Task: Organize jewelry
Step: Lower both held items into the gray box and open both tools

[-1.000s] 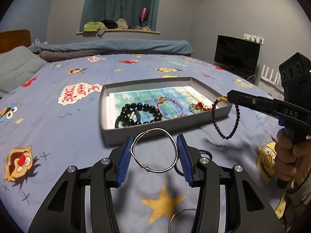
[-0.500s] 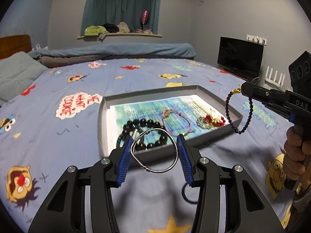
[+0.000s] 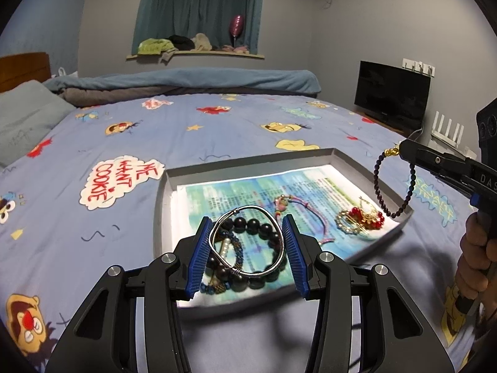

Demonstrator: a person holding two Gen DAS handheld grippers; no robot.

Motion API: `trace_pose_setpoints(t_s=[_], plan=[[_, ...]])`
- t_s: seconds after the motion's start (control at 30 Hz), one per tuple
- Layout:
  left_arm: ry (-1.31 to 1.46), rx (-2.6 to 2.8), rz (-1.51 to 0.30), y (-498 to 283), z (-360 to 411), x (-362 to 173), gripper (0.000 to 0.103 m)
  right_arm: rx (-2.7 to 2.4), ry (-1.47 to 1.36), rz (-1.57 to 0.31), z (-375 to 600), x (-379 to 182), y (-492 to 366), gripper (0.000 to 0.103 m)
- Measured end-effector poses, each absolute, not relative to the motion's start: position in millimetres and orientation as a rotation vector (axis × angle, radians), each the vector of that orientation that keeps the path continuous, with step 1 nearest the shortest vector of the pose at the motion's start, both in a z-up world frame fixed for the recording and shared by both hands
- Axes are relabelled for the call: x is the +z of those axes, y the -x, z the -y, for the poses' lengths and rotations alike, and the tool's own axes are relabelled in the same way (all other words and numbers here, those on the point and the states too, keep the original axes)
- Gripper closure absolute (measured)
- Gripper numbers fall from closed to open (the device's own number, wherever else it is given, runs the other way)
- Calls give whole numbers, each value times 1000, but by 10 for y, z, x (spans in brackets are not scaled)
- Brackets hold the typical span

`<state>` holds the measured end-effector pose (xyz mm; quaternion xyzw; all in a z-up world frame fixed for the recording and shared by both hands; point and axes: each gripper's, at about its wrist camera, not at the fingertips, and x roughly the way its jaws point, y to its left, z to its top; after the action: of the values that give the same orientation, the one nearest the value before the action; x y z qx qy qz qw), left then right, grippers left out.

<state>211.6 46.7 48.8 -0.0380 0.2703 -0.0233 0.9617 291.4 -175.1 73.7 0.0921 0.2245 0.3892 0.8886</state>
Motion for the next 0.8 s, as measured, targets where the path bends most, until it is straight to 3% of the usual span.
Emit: trace_pose_setpoints(t_s=[0.8], plan=[[128, -25, -705, -2593, -633, 164, 55, 710, 4, -584, 1224, 320, -3264, 97]])
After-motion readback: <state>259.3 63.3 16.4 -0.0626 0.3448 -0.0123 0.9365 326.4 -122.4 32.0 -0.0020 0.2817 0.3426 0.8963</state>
